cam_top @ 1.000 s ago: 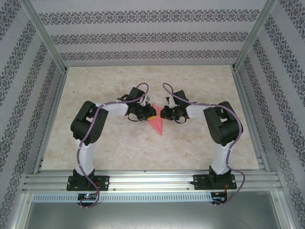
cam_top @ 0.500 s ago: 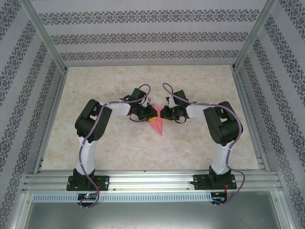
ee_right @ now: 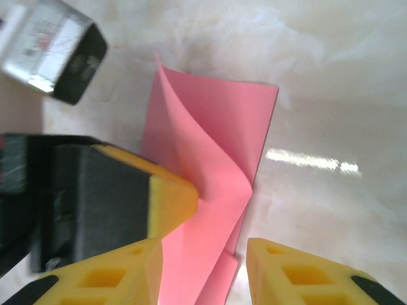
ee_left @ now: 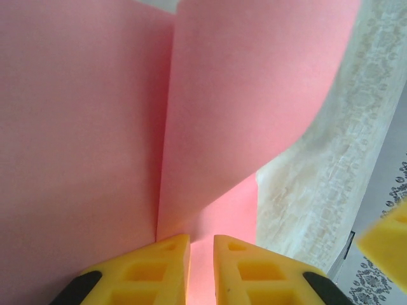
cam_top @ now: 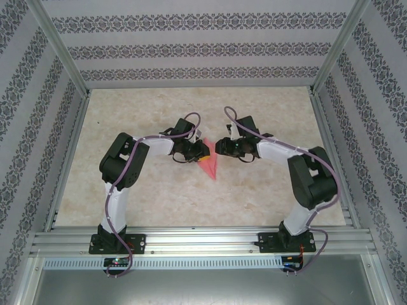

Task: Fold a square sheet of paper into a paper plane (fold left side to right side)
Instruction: Fourth fold the wing at the center of the table.

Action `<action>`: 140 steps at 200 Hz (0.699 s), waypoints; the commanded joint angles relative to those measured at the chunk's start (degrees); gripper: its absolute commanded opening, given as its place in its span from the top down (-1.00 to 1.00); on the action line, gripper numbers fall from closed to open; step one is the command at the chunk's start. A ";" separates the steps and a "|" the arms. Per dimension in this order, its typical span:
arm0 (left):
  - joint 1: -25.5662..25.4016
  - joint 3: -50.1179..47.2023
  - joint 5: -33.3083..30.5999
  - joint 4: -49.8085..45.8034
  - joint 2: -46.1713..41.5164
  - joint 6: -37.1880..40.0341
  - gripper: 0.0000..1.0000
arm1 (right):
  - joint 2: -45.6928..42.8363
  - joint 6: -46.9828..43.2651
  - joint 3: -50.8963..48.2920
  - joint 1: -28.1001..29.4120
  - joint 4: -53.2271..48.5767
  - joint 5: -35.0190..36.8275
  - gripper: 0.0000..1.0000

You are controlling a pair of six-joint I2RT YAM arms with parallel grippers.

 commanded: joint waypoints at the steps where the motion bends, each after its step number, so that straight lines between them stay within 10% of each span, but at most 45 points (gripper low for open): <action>1: -0.51 -2.20 -3.51 -2.57 2.04 0.27 0.61 | -3.41 1.61 -5.52 1.14 0.73 -3.52 0.25; 92: -0.50 -2.09 -3.83 -3.27 1.95 0.77 0.62 | 0.09 9.56 -11.32 7.80 13.37 -9.62 0.42; 140: -0.50 -2.00 -3.94 -3.68 1.72 0.87 0.62 | -4.38 4.31 -9.71 7.34 1.34 -2.78 0.42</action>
